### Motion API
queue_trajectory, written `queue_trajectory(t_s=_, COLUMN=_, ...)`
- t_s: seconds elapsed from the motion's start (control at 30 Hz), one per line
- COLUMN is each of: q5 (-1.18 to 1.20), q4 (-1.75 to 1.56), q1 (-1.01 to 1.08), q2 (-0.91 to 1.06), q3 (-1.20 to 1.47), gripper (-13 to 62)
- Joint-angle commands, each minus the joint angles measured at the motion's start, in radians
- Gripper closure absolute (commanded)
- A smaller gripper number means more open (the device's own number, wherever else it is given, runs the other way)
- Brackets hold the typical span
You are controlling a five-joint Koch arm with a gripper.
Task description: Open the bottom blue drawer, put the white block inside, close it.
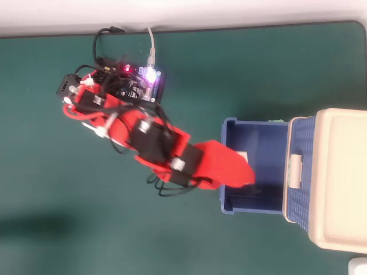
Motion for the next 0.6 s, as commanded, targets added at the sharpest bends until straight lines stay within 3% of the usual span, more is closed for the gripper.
queue_trajectory(t_s=0.0, q5=0.049, q4=-0.032, q1=-0.017, q2=-0.018, q3=-0.058, gripper=57.2)
queue_trajectory(t_s=0.1, q5=0.049, q4=-0.034, q1=-0.017, q2=-0.071, q3=-0.058, gripper=54.1)
queue_trajectory(t_s=0.17, q5=0.046, q4=-0.038, q1=-0.025, q2=-0.103, q3=-0.061, gripper=37.4)
queue_trajectory(t_s=0.2, q5=0.043, q4=-0.055, q1=-0.040, q2=-0.118, q3=-0.063, gripper=24.8)
queue_trajectory(t_s=0.27, q5=0.040, q4=-0.089, q1=-0.051, q2=-0.121, q3=-0.061, gripper=15.8)
queue_trajectory(t_s=0.43, q5=0.041, q4=-0.061, q1=-0.049, q2=-0.021, q3=-0.057, gripper=15.4)
queue_trajectory(t_s=0.57, q5=-0.012, q4=0.221, q1=-0.043, q2=0.129, q3=-0.051, gripper=15.5)
